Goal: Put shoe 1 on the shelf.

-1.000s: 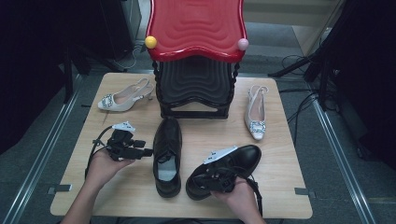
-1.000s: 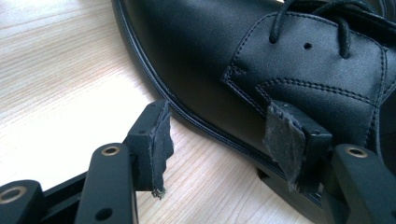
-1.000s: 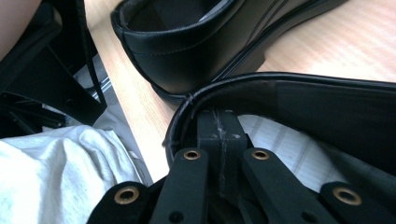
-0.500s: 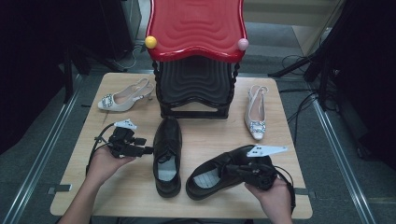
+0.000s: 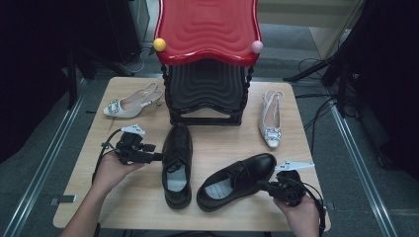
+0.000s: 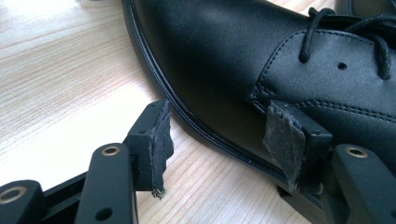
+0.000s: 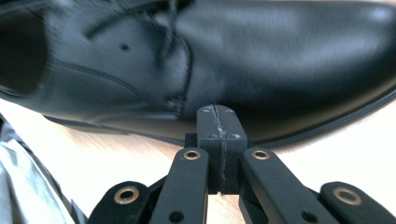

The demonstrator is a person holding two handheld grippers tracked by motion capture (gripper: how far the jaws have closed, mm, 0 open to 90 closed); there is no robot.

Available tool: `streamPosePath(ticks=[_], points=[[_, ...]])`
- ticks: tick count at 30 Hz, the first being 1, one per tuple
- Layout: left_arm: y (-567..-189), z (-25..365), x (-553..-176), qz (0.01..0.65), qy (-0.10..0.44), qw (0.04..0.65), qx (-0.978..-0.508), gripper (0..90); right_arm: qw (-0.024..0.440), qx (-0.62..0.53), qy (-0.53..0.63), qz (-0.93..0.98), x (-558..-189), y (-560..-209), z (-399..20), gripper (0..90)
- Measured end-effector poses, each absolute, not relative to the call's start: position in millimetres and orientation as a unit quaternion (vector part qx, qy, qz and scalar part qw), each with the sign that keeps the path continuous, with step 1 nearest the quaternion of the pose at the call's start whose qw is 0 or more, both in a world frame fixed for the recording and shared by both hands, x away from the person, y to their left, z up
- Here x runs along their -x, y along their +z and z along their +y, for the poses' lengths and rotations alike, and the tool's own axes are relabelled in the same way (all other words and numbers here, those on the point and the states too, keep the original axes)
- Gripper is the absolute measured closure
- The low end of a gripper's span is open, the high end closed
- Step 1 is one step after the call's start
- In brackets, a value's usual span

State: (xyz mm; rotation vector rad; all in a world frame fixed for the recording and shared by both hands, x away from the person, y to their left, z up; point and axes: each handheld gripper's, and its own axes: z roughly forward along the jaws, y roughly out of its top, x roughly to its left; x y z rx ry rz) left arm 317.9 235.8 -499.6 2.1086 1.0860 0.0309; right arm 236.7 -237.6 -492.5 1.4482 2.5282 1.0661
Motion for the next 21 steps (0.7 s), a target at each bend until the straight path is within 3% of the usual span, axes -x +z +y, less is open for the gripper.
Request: streamPosePath(ticks=[21], points=[[-497.4, 230.8, -313.3, 0.415, 0.022, 0.363, -0.834, 41.1, 0.009, -0.468, 0.340, 0.815, -255.5, -505.4, -223.5, 90.0]])
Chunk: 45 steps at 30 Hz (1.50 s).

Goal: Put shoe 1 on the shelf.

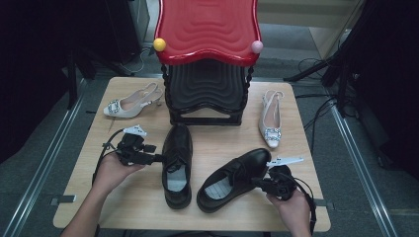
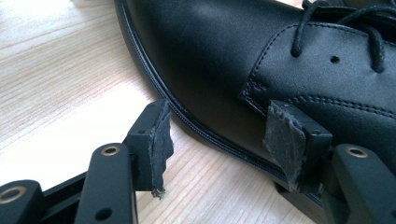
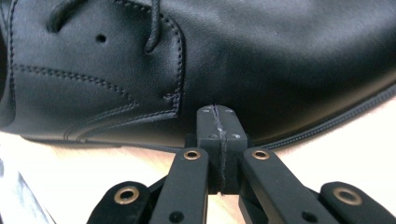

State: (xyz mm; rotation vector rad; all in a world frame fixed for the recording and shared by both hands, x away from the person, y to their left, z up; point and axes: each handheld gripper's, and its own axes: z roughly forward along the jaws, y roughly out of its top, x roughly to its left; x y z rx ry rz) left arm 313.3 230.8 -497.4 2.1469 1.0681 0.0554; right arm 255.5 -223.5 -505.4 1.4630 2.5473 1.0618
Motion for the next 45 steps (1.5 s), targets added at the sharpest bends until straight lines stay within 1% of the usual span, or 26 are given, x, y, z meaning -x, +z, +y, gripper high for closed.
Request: streamPosePath(ticks=[16, 31, 36, 45], points=[[-497.6, 232.4, -299.9, 0.414, 0.023, 0.363, -0.834, 40.9, 0.006, -0.464, 0.349, 0.814, -283.7, -506.7, -204.3, 90.0], [-498.0, 231.7, -291.9, 0.409, 0.030, 0.366, -0.835, 41.0, 0.020, -0.452, 0.351, 0.820, -307.8, -505.8, -180.0, 90.0], [-497.0, 232.9, -291.1, 0.405, 0.029, 0.371, -0.835, 41.0, 0.017, -0.450, 0.369, 0.813, -301.3, -500.8, -189.3, 90.0], [-498.2, 233.5, -295.8, 0.406, 0.029, 0.370, -0.835, 41.0, -0.001, -0.427, 0.373, 0.824, -259.5, -496.4, -190.6, 90.0]])
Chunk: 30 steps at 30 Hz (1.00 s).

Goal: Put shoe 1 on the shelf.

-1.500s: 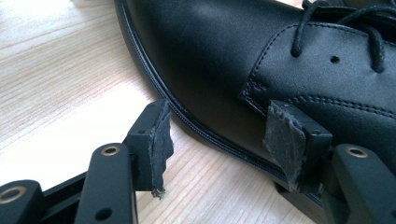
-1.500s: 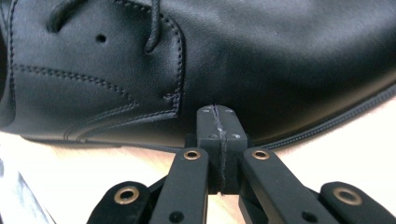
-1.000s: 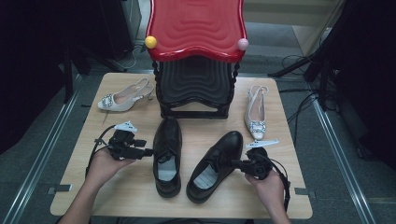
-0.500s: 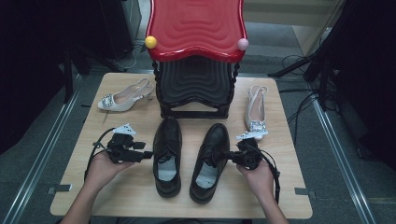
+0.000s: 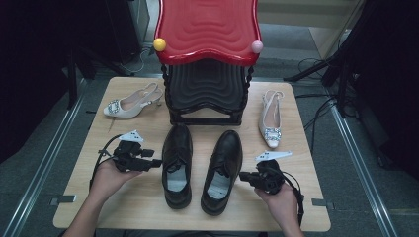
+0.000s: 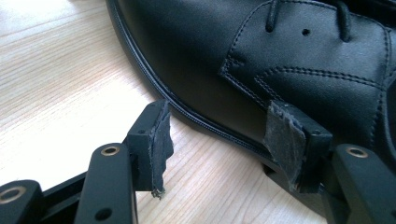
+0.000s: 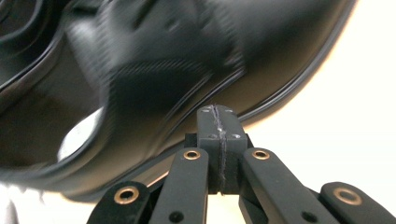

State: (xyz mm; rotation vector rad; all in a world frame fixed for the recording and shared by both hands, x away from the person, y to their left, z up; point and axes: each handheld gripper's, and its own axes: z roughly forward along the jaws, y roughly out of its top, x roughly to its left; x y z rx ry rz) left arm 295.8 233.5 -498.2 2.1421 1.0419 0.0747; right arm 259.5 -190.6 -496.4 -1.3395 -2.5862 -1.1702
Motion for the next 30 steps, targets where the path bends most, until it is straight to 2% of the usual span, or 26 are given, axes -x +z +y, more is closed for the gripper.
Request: streamPosePath(ticks=[5, 23, 25, 30], points=[[-499.9, 232.9, -298.6, 0.405, 0.026, 0.374, -0.834, 41.1, 0.003, 0.416, -0.370, -0.831, -249.3, -497.7, -179.7, 90.0], [-501.1, 232.8, -299.6, 0.407, 0.025, 0.372, -0.834, 41.8, 0.022, 0.401, -0.373, -0.836, -253.9, -499.6, -167.4, 90.0], [-502.4, 233.8, -300.4, 0.407, 0.014, 0.371, -0.834, 45.4, 0.012, 0.414, -0.371, -0.831, -256.8, -499.5, -172.3, 90.0], [-508.2, 228.6, -300.3, 0.398, -0.004, 0.346, -0.850, 67.7, 0.022, 0.436, -0.373, -0.819, -272.5, -506.7, -178.1, 90.0]])
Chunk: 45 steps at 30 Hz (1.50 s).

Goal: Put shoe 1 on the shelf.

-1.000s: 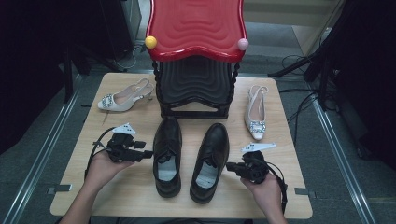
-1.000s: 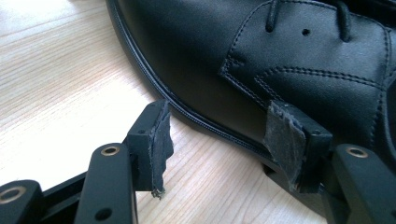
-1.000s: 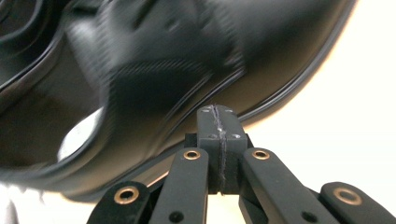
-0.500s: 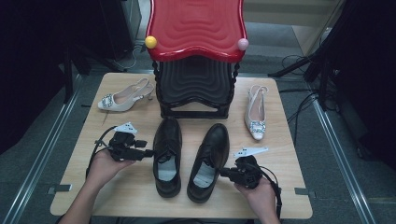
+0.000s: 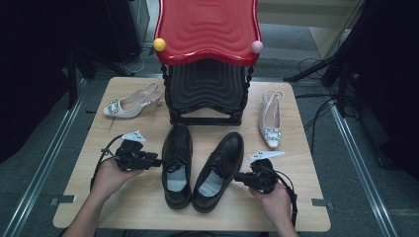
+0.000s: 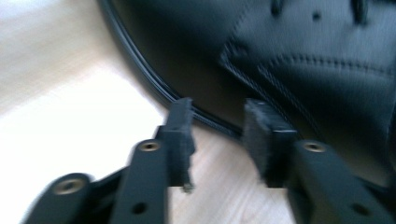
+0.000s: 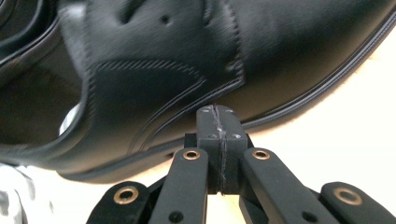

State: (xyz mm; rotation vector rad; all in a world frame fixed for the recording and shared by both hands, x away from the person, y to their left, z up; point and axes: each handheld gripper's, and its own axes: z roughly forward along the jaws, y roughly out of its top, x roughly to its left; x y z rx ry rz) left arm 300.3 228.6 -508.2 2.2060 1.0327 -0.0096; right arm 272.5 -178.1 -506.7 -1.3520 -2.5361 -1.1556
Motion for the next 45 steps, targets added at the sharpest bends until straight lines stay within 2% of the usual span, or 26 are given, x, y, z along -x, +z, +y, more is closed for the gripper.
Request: streamPosePath(ticks=[1, 3, 8, 19, 27, 32, 39, 45], points=[[-509.7, 226.4, -300.4, 0.396, -0.012, 0.337, -0.854, 73.0, 0.025, 0.438, -0.373, -0.818, -274.3, -507.7, -176.8, 90.0], [-510.8, 223.8, -300.1, 0.394, -0.015, 0.337, -0.855, 77.6, 0.026, 0.437, -0.372, -0.818, -275.9, -508.0, -174.6, 90.0], [-511.9, 221.1, -299.9, 0.396, -0.021, 0.343, -0.852, 82.0, 0.014, 0.441, -0.371, -0.817, -278.8, -507.7, -170.8, 90.0], [-513.7, 213.4, -298.3, 0.394, -0.032, 0.350, -0.849, 84.3, 0.009, 0.445, -0.374, -0.814, -289.7, -507.9, -164.1, 90.0], [-516.6, 199.5, -295.9, 0.385, -0.052, 0.360, -0.848, 89.7, 0.000, 0.448, -0.377, -0.811, -295.1, -509.2, -156.1, 90.0], [-517.1, 199.1, -296.3, 0.398, -0.071, 0.363, -0.839, 90.0, -0.001, 0.445, -0.373, -0.814, -296.7, -508.7, -153.8, 90.0], [-518.3, 187.8, -287.5, 0.367, -0.081, 0.368, -0.850, 90.0, -0.032, 0.455, -0.363, -0.812, -301.3, -506.8, -151.8, 90.0], [-520.4, 178.4, -279.8, 0.365, -0.083, 0.382, -0.845, 90.0, -0.030, 0.461, -0.365, -0.808, -313.1, -506.9, -157.3, 90.0]])
